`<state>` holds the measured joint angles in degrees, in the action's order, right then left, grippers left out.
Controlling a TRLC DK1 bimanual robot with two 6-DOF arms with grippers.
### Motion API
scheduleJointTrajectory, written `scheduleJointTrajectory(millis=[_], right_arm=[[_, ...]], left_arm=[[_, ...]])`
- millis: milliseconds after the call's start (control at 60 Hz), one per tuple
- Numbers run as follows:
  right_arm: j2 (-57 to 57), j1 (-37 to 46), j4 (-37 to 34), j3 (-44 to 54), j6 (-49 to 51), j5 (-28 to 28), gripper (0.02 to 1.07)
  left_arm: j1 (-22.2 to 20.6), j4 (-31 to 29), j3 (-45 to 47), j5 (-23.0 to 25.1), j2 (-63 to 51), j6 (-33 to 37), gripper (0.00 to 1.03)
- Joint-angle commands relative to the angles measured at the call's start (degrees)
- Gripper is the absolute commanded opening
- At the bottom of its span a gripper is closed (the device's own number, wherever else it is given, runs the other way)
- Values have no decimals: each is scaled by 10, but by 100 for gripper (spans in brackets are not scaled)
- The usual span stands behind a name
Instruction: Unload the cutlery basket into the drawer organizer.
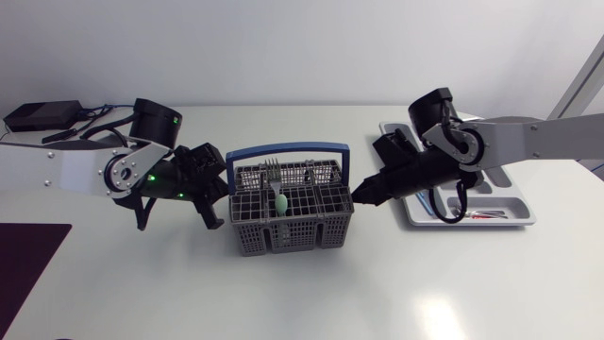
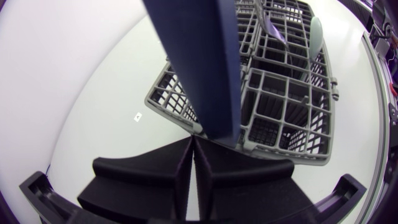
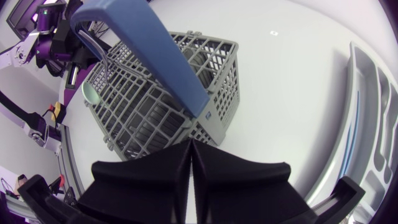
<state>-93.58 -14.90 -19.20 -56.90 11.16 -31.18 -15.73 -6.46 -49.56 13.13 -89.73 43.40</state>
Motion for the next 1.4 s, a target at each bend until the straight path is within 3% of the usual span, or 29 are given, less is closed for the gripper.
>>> scheduleJointTrajectory(millis=[0, 133, 250, 317, 517, 700, 783, 1383], right_arm=[[45, 10, 15, 22, 2, 16, 7], [108, 13, 19, 40, -3, 32, 7], [165, 1, 16, 56, -5, 30, 8], [194, -19, 14, 65, -5, 31, 17], [221, -83, 4, 67, -11, 31, 33], [204, -147, 14, 66, -26, 51, 35], [185, -174, 26, 66, -27, 66, 40], [65, -223, 54, -19, -44, 101, 44]], left_arm=[[25, 5, 10, 27, 28, 6, 5], [61, -27, 33, 94, 91, 4, 5], [74, -94, 41, 150, 151, -4, 5], [61, -133, 46, 161, 192, -11, 5], [-5, -187, 40, 164, 237, -47, 5], [-48, -201, 40, 163, 239, -71, 5], [-56, -203, 41, 161, 236, -74, 5], [-55, -213, 53, 154, 242, -68, 5]])
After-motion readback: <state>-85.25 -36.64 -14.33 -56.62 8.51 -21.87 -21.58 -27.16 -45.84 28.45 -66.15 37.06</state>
